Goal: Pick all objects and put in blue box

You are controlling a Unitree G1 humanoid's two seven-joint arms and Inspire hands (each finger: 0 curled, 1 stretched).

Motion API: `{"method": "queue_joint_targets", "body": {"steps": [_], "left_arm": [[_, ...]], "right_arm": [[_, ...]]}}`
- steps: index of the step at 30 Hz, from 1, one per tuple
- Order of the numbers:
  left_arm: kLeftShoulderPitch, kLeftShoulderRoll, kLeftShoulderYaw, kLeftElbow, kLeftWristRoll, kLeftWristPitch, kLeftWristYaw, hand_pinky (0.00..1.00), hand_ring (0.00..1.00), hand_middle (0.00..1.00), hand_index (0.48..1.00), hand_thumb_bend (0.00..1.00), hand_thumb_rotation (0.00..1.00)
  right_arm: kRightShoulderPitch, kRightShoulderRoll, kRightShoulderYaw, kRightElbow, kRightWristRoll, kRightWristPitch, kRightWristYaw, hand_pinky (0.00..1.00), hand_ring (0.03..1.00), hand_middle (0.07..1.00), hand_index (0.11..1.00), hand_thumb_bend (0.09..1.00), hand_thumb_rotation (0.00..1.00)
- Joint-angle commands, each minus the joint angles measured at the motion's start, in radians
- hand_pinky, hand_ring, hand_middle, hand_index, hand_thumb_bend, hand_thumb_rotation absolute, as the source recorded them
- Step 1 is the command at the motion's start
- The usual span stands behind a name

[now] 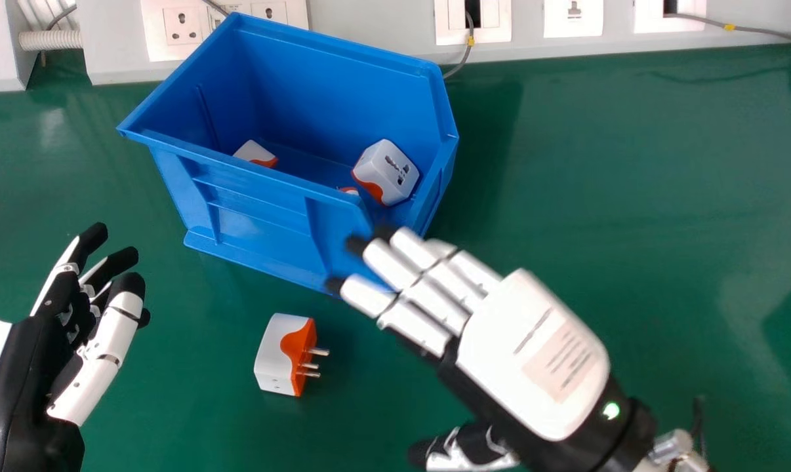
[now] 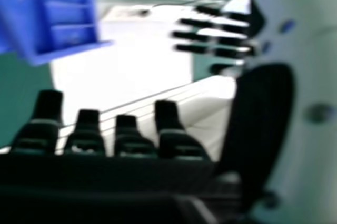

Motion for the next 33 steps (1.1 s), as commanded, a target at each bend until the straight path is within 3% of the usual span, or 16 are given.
{"method": "queue_joint_targets", "body": {"steps": [1,10,23,33], "left_arm": [[-0.003,0.011,0.008,-0.010,0.005,-0.016,0.004,0.78,0.87,0.88,0.931,0.26,0.55],[-0.008,0.015,0.010,-0.005,0.009,-0.016,0.005,0.78,0.87,0.88,0.929,0.26,0.54],[-0.023,0.022,0.012,0.008,0.009,-0.017,0.003,0.78,0.87,0.88,0.928,0.25,0.54],[-0.019,0.017,0.006,-0.006,0.010,-0.015,0.006,0.79,0.87,0.88,0.929,0.25,0.54]], "right_arm": [[-0.028,0.014,0.012,0.007,0.027,-0.039,-0.016,0.79,0.862,0.869,0.802,0.497,0.04],[0.002,0.039,0.049,-0.017,-0.018,-0.042,-0.001,0.76,0.837,0.846,0.790,0.314,0.00],[-0.113,0.081,0.076,0.070,0.032,-0.020,0.129,0.79,0.857,0.865,0.813,0.268,0.00],[-0.232,0.109,0.097,0.151,0.067,-0.046,0.209,0.82,0.899,0.901,0.847,0.237,0.00]]}}
